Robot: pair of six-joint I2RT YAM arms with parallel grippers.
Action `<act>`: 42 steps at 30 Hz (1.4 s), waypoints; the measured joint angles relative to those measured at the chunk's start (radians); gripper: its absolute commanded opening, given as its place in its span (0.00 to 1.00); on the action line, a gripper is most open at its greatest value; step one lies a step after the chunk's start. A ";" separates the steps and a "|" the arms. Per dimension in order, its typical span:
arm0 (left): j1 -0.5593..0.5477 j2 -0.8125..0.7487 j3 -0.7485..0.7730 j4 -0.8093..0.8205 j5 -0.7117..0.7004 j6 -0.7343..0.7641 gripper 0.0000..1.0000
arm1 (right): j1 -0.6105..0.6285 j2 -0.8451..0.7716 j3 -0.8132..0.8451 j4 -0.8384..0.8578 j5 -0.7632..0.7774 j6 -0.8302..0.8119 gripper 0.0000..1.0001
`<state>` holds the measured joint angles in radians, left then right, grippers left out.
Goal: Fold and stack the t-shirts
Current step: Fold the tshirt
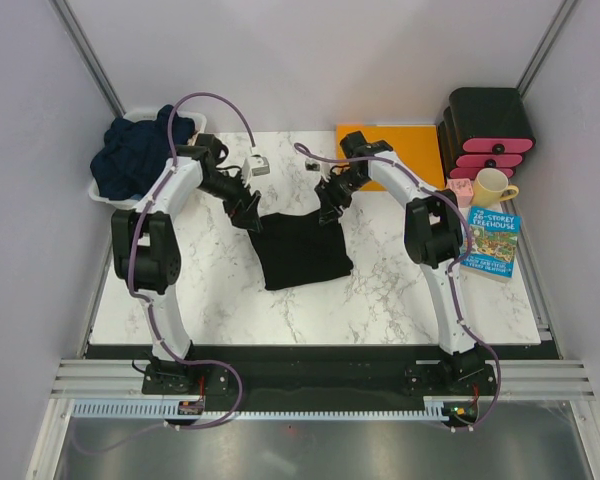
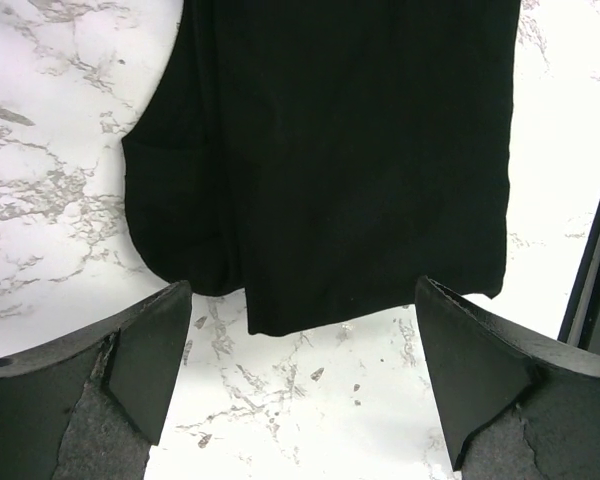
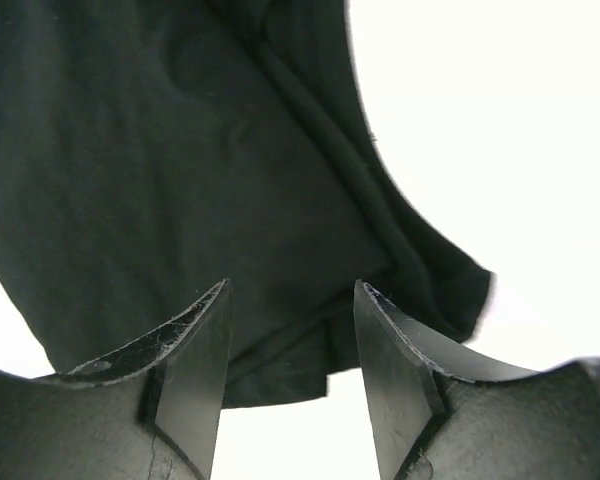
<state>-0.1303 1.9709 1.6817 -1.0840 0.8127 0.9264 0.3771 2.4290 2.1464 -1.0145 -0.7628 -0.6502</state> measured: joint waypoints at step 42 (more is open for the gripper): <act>-0.032 0.049 0.023 -0.019 -0.050 0.001 1.00 | 0.009 -0.263 -0.150 0.164 0.141 0.006 0.00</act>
<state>-0.1619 2.0201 1.7042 -1.1027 0.7631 0.9276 0.3862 2.1662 1.9965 -0.8501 -0.6216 -0.6437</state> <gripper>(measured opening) 0.993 0.010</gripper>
